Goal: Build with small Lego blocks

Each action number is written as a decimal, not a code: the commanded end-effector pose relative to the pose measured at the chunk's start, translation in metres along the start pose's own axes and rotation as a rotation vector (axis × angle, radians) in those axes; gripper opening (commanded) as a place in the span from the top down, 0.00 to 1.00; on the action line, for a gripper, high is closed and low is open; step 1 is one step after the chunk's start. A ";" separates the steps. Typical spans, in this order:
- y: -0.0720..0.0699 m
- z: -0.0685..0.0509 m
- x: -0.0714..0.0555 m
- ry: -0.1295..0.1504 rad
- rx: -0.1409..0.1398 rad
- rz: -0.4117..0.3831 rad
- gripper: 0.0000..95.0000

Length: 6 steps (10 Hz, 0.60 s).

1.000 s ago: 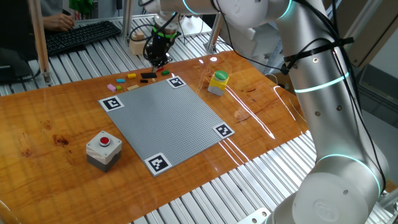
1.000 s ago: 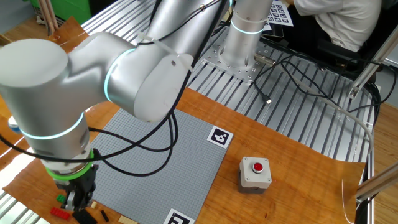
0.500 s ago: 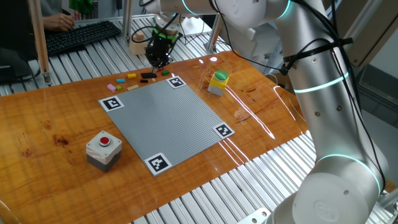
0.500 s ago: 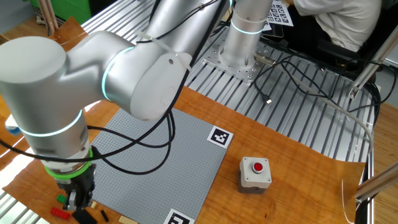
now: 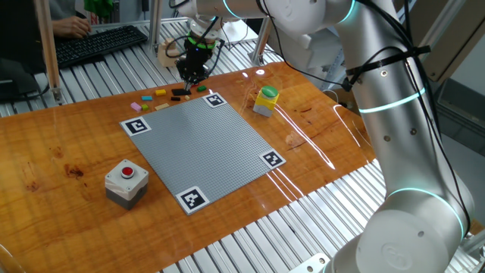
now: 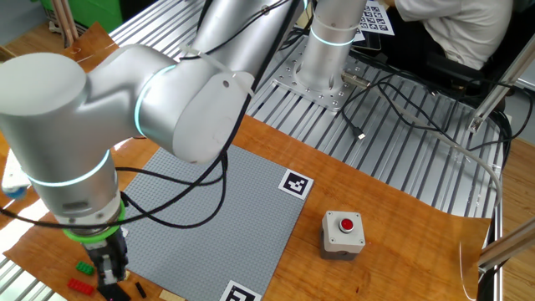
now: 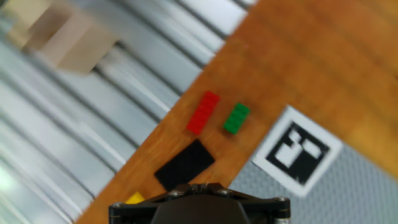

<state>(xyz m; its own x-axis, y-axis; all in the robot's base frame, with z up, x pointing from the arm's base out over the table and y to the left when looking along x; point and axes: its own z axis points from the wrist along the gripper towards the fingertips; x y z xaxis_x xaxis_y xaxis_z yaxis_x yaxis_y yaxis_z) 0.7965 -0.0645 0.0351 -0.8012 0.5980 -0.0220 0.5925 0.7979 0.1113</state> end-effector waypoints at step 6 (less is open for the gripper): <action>0.003 0.020 0.003 0.010 0.037 -0.467 0.80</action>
<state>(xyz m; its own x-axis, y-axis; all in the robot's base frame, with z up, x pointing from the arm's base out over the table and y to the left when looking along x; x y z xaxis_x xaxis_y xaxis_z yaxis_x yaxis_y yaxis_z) 0.7973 -0.0592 0.0179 -0.9740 0.2201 -0.0533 0.2166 0.9741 0.0642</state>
